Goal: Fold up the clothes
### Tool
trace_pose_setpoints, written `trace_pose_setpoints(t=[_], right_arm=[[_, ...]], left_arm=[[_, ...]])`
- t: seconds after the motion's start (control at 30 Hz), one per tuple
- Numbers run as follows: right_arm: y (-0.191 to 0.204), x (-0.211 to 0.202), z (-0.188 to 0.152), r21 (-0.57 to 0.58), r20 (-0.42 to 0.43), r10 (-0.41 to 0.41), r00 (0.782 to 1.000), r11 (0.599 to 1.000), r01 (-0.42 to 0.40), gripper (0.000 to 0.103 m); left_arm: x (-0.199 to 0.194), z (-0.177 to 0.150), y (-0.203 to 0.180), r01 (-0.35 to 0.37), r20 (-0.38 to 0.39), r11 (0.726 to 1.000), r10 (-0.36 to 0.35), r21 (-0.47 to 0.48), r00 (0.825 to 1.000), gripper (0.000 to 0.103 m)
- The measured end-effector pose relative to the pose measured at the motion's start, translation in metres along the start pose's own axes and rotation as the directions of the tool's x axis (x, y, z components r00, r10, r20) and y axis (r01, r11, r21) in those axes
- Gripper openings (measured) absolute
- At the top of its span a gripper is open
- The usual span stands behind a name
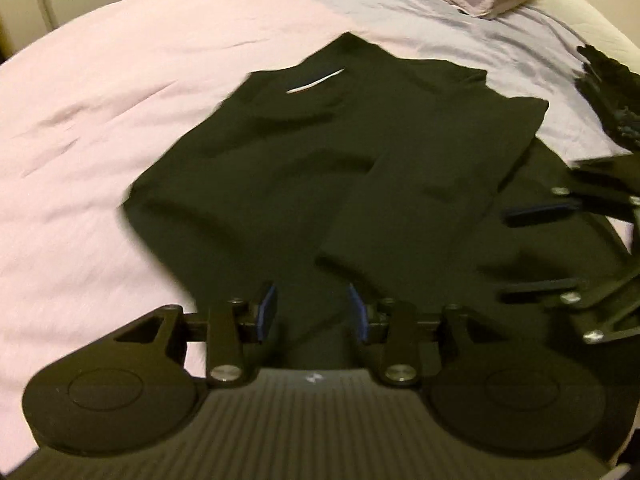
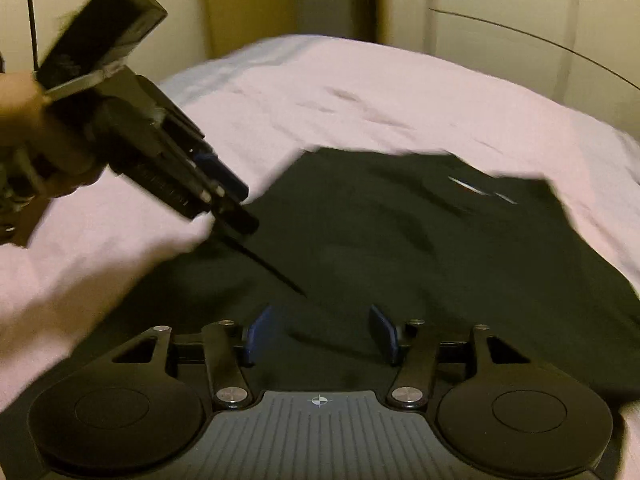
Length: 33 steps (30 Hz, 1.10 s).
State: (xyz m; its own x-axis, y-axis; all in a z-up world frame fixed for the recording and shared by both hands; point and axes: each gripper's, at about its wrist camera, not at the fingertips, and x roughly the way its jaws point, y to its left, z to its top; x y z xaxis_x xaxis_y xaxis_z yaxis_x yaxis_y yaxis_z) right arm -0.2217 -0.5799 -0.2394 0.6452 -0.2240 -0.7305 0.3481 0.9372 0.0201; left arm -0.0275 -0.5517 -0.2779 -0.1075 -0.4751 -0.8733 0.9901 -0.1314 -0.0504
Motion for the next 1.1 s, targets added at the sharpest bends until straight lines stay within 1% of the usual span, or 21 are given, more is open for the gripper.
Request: trace_pose_setpoints(t=[0.03, 0.1, 0.17, 0.23, 0.33, 0.37, 0.43, 0.5, 0.57, 0.6, 0.63, 0.67, 0.7, 0.73, 0.77, 0.87, 0.93, 1.0, 1.07, 1.1], right_arm=[[-0.012, -0.007, -0.005, 0.015, -0.008, -0.053, 0.999, 0.998, 0.053, 0.056], [-0.043, -0.016, -0.015, 0.061, -0.026, -0.145, 0.989, 0.987, 0.146, 0.056], [-0.076, -0.022, -0.026, 0.115, -0.053, -0.223, 0.973, 0.967, 0.228, 0.056], [-0.110, -0.028, -0.037, 0.167, -0.084, -0.298, 0.951, 0.937, 0.308, 0.058], [-0.160, -0.037, -0.053, 0.238, -0.138, -0.402, 0.905, 0.874, 0.424, 0.058], [-0.175, -0.038, -0.058, 0.264, -0.145, -0.412, 0.900, 0.860, 0.436, 0.058], [-0.186, -0.031, -0.058, 0.288, -0.123, -0.381, 0.916, 0.870, 0.401, 0.058], [-0.194, -0.023, -0.056, 0.296, -0.101, -0.355, 0.929, 0.881, 0.369, 0.058], [-0.200, -0.012, -0.055, 0.300, -0.088, -0.347, 0.934, 0.885, 0.357, 0.058], [-0.202, -0.008, -0.054, 0.291, -0.087, -0.357, 0.930, 0.884, 0.366, 0.058], [-0.204, -0.006, -0.054, 0.271, -0.091, -0.380, 0.920, 0.880, 0.390, 0.058], [-0.208, -0.008, -0.056, 0.265, -0.092, -0.415, 0.905, 0.866, 0.424, 0.058], [-0.216, -0.014, -0.062, 0.278, -0.088, -0.464, 0.881, 0.838, 0.469, 0.058], [-0.223, -0.020, -0.068, 0.292, -0.085, -0.512, 0.855, 0.807, 0.513, 0.058], [-0.228, -0.023, -0.072, 0.303, -0.091, -0.532, 0.842, 0.791, 0.532, 0.059], [-0.234, -0.022, -0.082, 0.311, -0.129, -0.483, 0.866, 0.810, 0.498, 0.061], [-0.232, -0.020, -0.081, 0.283, -0.130, -0.470, 0.873, 0.826, 0.487, 0.061], [-0.233, -0.020, -0.081, 0.283, -0.128, -0.467, 0.875, 0.828, 0.484, 0.061], [-0.233, -0.022, -0.082, 0.273, -0.134, -0.460, 0.878, 0.834, 0.479, 0.061], [-0.232, -0.022, -0.082, 0.254, -0.139, -0.460, 0.877, 0.839, 0.481, 0.061]], left_arm=[[0.012, 0.008, -0.001, 0.015, -0.003, 1.000, -0.015, 0.007, 1.000, 0.034], [0.021, 0.014, -0.004, 0.035, -0.022, 0.999, -0.034, 0.016, 0.999, 0.034], [0.031, 0.020, -0.007, 0.054, -0.041, 0.998, -0.053, 0.025, 0.998, 0.034], [0.040, 0.026, -0.010, 0.074, -0.061, 0.997, -0.072, 0.034, 0.996, 0.033], [0.055, 0.035, -0.014, 0.105, -0.090, 0.993, -0.100, 0.046, 0.991, 0.030], [0.060, 0.038, -0.016, 0.115, -0.100, 0.992, -0.109, 0.050, 0.989, 0.021], [0.069, 0.044, -0.019, 0.135, -0.119, 0.989, -0.128, 0.058, 0.985, 0.004], [0.076, 0.050, -0.021, 0.154, -0.134, 0.986, -0.144, 0.065, 0.981, 0.003], [0.055, 0.056, -0.018, 0.141, -0.083, 0.988, -0.135, 0.069, 0.987, 0.003], [0.044, 0.059, -0.015, 0.127, -0.056, 0.990, -0.124, 0.065, 0.991, 0.003], [0.033, 0.061, -0.009, 0.107, -0.032, 0.993, -0.105, 0.050, 0.994, 0.003], [0.027, 0.062, -0.004, 0.093, -0.025, 0.995, -0.092, 0.034, 0.995, 0.003], [0.022, 0.063, 0.001, 0.081, -0.021, 0.997, -0.080, 0.020, 0.997, 0.003], [0.020, 0.061, 0.004, 0.075, -0.035, 0.997, -0.074, 0.019, 0.997, 0.003], [0.021, 0.058, 0.005, 0.081, -0.053, 0.997, -0.080, 0.018, 0.995, 0.003], [0.033, 0.047, 0.002, 0.078, -0.116, 0.996, -0.073, 0.037, 0.991, 0.003], [0.042, 0.043, 0.000, 0.064, -0.139, 0.997, -0.060, 0.031, 0.989, 0.003], [0.051, 0.038, -0.001, 0.052, -0.163, 0.998, -0.048, 0.025, 0.986, 0.003], [0.058, 0.037, -0.003, 0.059, -0.194, 0.998, -0.052, 0.029, 0.980, 0.003], [0.060, 0.035, -0.005, 0.061, -0.211, 0.997, -0.050, 0.046, 0.976, 0.003]])
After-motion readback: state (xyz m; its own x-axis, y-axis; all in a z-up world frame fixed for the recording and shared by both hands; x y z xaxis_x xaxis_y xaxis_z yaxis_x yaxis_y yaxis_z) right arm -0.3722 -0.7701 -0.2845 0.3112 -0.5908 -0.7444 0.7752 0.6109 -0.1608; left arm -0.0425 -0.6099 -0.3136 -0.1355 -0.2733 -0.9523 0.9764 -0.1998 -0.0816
